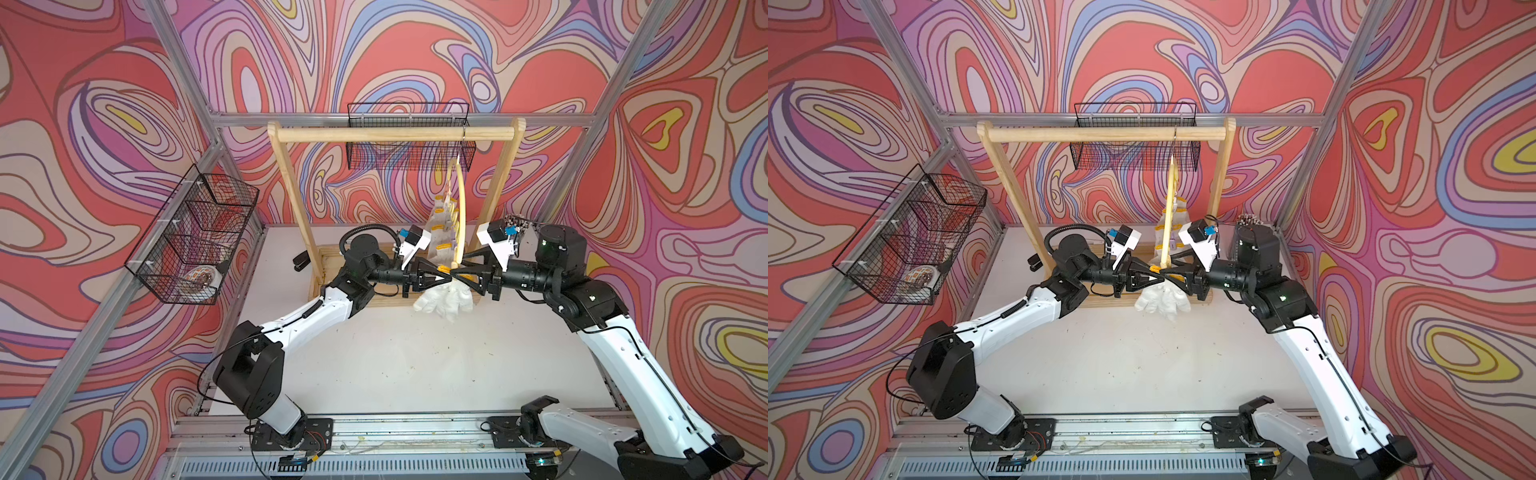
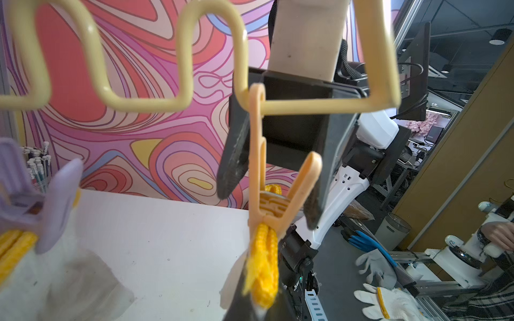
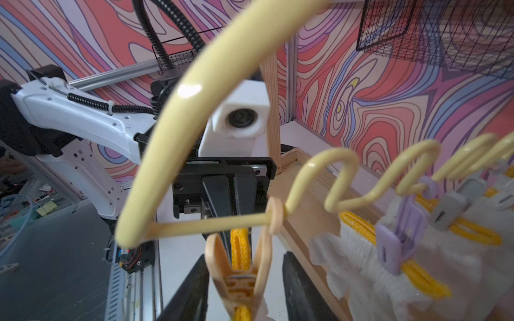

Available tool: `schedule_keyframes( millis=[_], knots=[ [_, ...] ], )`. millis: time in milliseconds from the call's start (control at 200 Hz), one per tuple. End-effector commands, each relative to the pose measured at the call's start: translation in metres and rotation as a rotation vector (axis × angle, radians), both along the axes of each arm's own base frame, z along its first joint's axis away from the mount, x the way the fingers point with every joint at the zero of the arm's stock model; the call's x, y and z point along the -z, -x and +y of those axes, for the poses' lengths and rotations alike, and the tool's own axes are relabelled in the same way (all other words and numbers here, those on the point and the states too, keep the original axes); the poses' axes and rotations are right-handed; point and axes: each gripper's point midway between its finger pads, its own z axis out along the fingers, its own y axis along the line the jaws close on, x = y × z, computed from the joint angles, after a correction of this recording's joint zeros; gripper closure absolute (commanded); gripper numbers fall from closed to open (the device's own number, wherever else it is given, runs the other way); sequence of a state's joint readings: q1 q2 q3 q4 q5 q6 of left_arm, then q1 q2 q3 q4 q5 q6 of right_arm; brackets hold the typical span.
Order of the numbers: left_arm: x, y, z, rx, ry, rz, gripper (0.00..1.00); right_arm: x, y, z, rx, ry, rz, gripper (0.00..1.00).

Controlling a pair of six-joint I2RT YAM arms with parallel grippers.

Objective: Clip the gloves onto a hanger to dry
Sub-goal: Clamp the glove onto the hanger.

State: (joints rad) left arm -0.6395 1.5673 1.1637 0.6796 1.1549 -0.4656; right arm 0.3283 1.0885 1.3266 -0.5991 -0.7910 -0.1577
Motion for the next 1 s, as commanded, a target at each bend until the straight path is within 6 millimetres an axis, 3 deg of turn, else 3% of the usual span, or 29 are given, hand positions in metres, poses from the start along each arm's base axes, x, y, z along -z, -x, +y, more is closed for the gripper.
schedule_keyframes(
  millis=[0,245,391,656,991],
  knots=[
    [-0.018,0.006,0.007,-0.011,0.040,-0.071,1.00,0.004,0.001,-0.003,0.016,0.013,0.029,0.30],
    [-0.023,0.003,0.005,-0.005,0.060,-0.070,1.00,-0.001,0.007,-0.011,0.065,0.012,-0.002,0.24],
    [-0.019,-0.001,0.005,-0.039,0.059,-0.066,0.75,-0.001,0.005,-0.018,0.115,0.024,-0.014,0.23],
    [0.006,-0.015,0.013,-0.211,-0.051,-0.083,0.30,0.004,-0.002,-0.024,0.174,0.033,-0.017,0.22],
    [0.036,-0.033,0.033,-0.419,-0.224,-0.094,0.19,0.008,-0.015,-0.040,0.313,0.024,-0.044,0.19]
  ],
)
